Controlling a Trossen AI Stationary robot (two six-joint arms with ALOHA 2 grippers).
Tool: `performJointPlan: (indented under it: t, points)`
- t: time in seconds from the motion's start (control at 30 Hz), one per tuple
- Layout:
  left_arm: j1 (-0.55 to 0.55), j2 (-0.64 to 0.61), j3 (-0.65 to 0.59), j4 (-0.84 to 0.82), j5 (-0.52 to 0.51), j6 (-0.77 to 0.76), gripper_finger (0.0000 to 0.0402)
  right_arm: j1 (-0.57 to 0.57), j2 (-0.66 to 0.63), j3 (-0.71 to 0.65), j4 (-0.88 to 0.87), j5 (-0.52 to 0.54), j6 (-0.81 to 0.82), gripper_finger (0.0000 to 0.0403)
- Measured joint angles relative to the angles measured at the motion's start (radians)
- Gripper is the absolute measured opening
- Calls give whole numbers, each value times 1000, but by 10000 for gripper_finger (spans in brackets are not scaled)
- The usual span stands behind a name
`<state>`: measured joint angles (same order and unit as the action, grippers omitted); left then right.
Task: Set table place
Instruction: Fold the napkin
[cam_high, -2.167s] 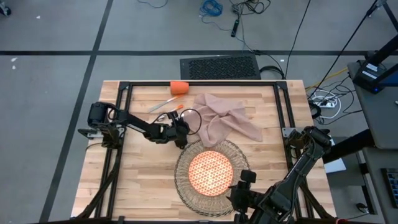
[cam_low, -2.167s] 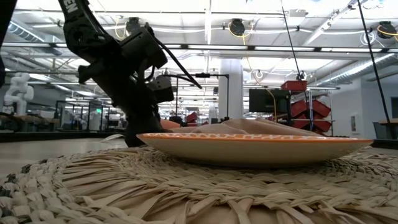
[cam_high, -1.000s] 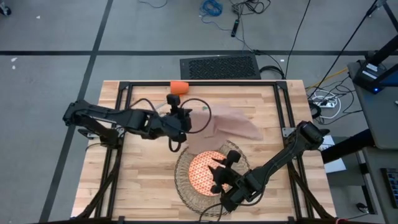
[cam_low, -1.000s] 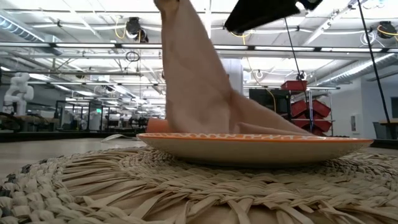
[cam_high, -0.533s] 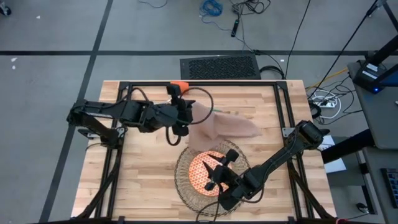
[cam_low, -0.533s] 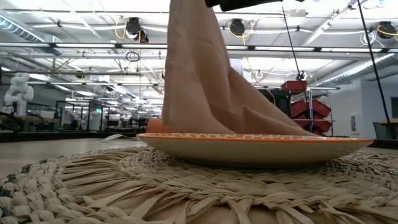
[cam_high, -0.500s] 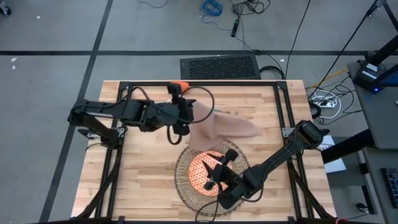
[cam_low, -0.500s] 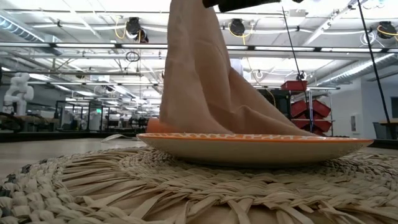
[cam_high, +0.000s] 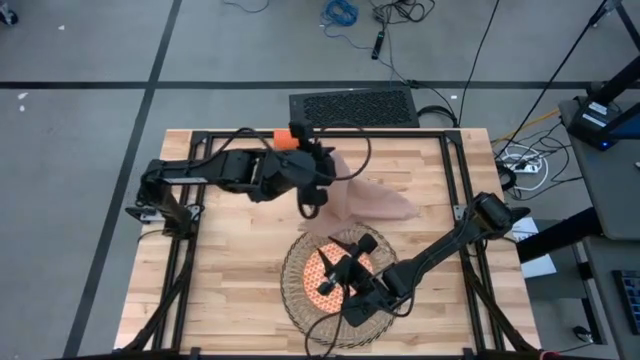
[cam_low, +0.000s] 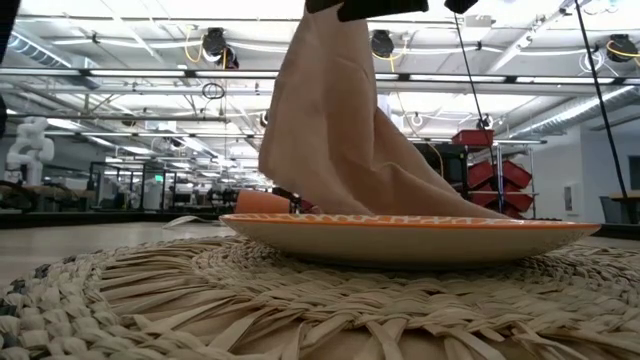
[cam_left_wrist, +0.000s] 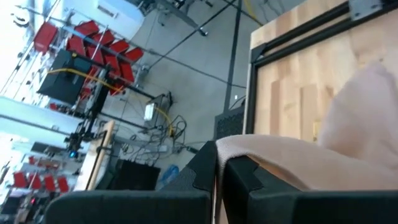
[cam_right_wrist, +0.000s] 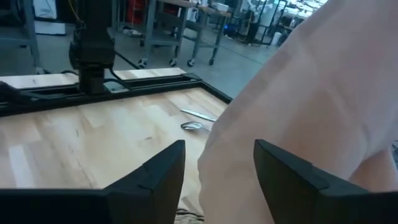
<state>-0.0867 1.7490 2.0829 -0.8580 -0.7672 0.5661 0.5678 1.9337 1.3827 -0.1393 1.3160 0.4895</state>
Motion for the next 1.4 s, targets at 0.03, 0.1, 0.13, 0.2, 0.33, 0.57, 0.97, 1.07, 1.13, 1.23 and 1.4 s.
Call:
performJointPlan:
  t: [0.03,0.1,0.13,0.2,0.33,0.57,0.97,1.07,1.13,1.23,1.4]
  points:
    - [7,19,27,-12,-6,-3,0,0,6,0,1,6,8,177]
    - [18,51,82,-35,-23,-7,0,-1,20,0,1,29,26,176]
    - [23,69,110,-45,-28,-8,0,-2,28,0,2,46,27,176]
    - [28,103,166,-69,-42,-8,0,-3,36,0,3,85,28,176]
    - [27,176,266,-106,-66,19,0,-10,39,0,19,159,22,176]
    - [32,221,275,-77,-129,87,0,-52,40,0,90,212,14,176]
    - [34,233,273,-92,26,-57,0,-126,49,0,497,43,-204,176]
    - [34,230,273,-100,101,-115,0,-137,66,0,626,60,-323,176]
    - [32,228,273,-104,139,-143,0,-138,74,0,673,99,-380,176]
    - [25,218,273,-139,171,-155,0,-137,76,0,679,167,-422,176]
    - [20,195,274,-230,218,-160,0,-134,76,0,671,237,-441,176]
